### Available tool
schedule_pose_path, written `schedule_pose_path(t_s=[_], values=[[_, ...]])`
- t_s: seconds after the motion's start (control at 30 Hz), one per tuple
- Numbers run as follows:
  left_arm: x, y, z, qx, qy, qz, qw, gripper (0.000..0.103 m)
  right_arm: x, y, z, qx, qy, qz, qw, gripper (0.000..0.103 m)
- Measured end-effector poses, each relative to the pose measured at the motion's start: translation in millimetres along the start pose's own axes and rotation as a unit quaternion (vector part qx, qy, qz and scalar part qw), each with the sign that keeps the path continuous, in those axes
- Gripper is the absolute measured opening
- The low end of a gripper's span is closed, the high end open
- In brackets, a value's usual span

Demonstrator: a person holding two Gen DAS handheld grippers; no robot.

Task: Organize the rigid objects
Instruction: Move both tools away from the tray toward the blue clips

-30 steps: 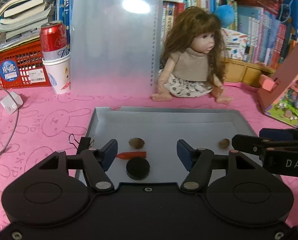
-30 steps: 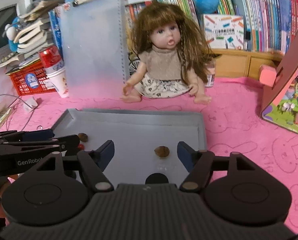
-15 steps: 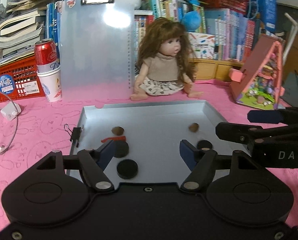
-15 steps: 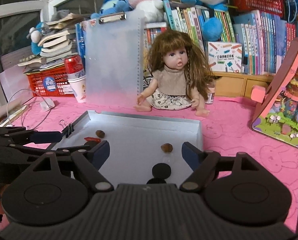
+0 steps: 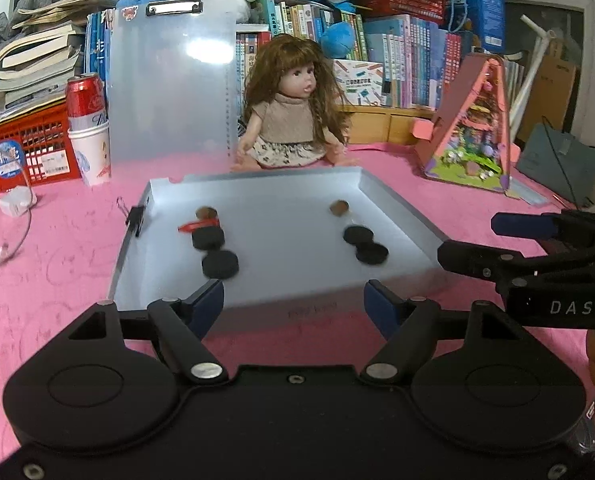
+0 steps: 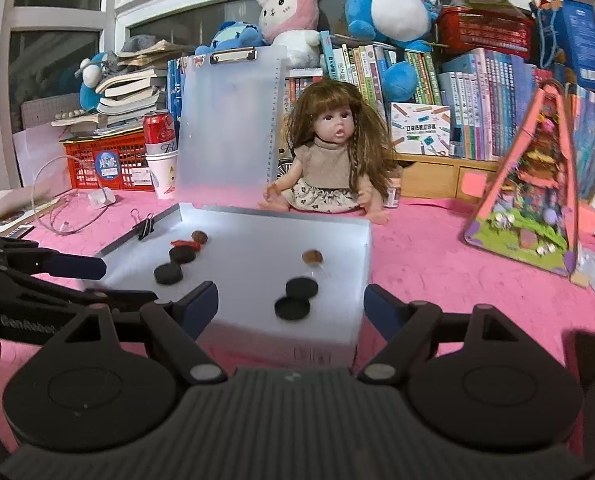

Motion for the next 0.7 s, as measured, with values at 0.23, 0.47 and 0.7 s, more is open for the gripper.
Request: schedule_pose_path(t_s=[0.23, 0.47, 0.7], values=[[19, -36, -2, -0.008, -0.008, 0.03, 0.9995, 0.075, 18, -36, -1, 0.018, 0.025, 0.02, 0.999, 0.088], [43, -52, -7, -0.04, -0.011, 0.029, 0.9987, 0.073, 32, -54, 19, 0.055, 0.073, 0.031, 0.995, 0.088], [48, -61, -12, -0.05, -0.015, 0.042, 0.9978, 0.072, 31, -64, 38, 0.099, 0.08, 0.047, 0.991, 0.088]])
Point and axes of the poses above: each gripper's, at about its wrist camera, not at the fingertips, and x roughly against the way its jaws point, z to its left, y to its top, the point moved 3 cm from there along -x, roughly the way its jaws point, and after that the axes turned 4 degrees about -z, right-handed, at the moved point
